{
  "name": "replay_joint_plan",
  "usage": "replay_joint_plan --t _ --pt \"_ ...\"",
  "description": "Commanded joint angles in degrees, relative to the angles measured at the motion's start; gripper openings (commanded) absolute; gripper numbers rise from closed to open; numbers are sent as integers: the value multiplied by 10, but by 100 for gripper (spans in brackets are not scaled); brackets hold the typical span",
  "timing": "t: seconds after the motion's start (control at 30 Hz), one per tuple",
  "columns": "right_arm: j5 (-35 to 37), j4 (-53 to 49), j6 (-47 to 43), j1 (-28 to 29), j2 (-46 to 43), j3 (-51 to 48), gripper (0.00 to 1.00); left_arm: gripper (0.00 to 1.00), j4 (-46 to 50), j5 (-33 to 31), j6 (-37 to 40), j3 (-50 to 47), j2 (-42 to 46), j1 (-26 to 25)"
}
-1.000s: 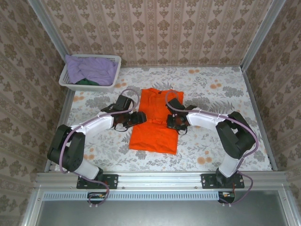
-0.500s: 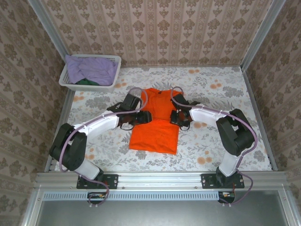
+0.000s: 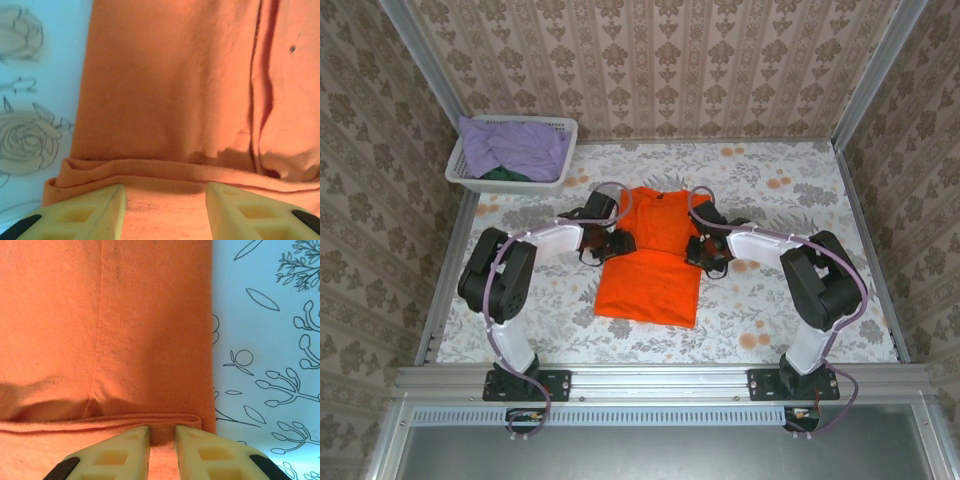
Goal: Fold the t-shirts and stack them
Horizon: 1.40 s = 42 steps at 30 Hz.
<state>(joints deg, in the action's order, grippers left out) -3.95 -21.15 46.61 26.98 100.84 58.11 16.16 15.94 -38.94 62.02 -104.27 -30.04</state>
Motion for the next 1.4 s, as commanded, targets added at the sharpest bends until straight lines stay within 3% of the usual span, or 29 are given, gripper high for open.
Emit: replay_joint_plan --t 0.0,0.13,0.27,0.37,0.43,0.57,0.73,1.0,1.2,1.37 --pt "6 -16 -8 -5 -17 -18 24 48 10 14 13 15 -8 2" --pt "14 -33 -12 -4 -53 -25 26 58 24 4 18 11 25 2" --pt "17 -6 -8 15 -136 -83 35 72 47 -37 23 -25 108 2" --pt "10 29 7 56 -199 -137 43 74 62 -60 27 -72 179 -6" --pt "-12 39 18 83 -230 -167 45 73 83 -58 35 -99 213 -19" --pt "-22 -4 38 136 -273 -206 48 56 158 -72 49 -139 260 -75" --pt "4 -47 103 175 -340 -274 54 56 187 -132 9 -211 303 -140" --pt "-2 10 166 214 -380 -318 59 57 158 -131 -44 -273 361 -124" --pt "2 36 174 227 -362 -304 58 57 110 -64 -87 -322 433 -69" --pt "2 52 180 229 -349 -298 55 43 88 -37 -90 -338 443 -53"
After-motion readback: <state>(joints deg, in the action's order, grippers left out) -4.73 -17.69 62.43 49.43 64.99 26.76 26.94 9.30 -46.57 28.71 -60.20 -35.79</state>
